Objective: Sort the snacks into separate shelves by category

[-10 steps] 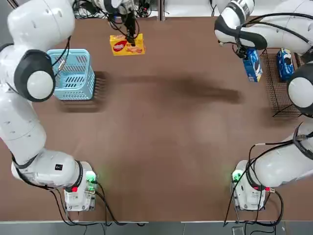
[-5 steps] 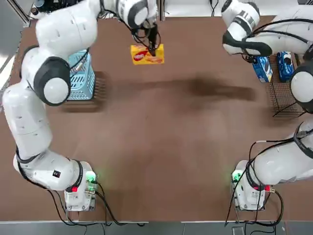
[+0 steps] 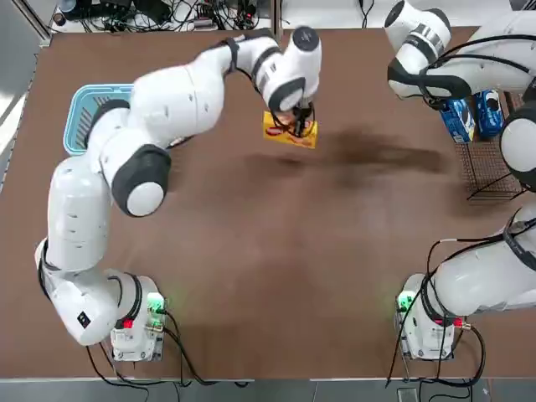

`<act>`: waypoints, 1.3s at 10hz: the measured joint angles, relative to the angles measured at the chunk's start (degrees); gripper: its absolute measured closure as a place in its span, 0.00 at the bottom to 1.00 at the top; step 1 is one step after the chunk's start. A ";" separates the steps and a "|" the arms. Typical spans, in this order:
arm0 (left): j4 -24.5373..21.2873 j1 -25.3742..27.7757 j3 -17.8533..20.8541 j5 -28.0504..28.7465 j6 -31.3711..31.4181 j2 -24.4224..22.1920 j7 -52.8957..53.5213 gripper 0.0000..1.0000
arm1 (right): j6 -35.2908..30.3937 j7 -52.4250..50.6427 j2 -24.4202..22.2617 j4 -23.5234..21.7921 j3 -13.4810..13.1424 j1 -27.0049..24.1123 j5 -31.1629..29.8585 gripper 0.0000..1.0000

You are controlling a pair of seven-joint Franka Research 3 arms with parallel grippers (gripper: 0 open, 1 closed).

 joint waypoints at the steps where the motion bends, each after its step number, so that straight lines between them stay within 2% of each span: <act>1: 0.48 -0.49 0.02 0.00 3.63 1.50 0.19 0.71 | 0.32 -0.01 -0.01 -0.76 0.00 -0.42 -0.82 0.57; 5: 1.17 -0.11 0.29 0.00 14.37 6.35 -2.57 0.71 | 3.29 -4.45 -0.07 -2.21 0.01 -3.32 -4.25 0.57; 8: 3.87 -0.05 0.35 -0.22 16.08 9.71 -8.92 0.71 | 5.91 -4.77 -0.09 -3.43 0.02 -5.93 -7.05 0.57; 10: 6.25 0.03 0.49 -3.02 16.02 11.25 -12.37 0.71 | 8.33 -4.94 -0.09 -4.19 0.02 -7.44 -9.03 0.57; 13: 6.35 -1.17 0.90 -4.34 15.82 12.12 -12.52 0.71 | 11.15 -5.13 -0.09 -5.12 0.02 -9.47 -10.47 0.57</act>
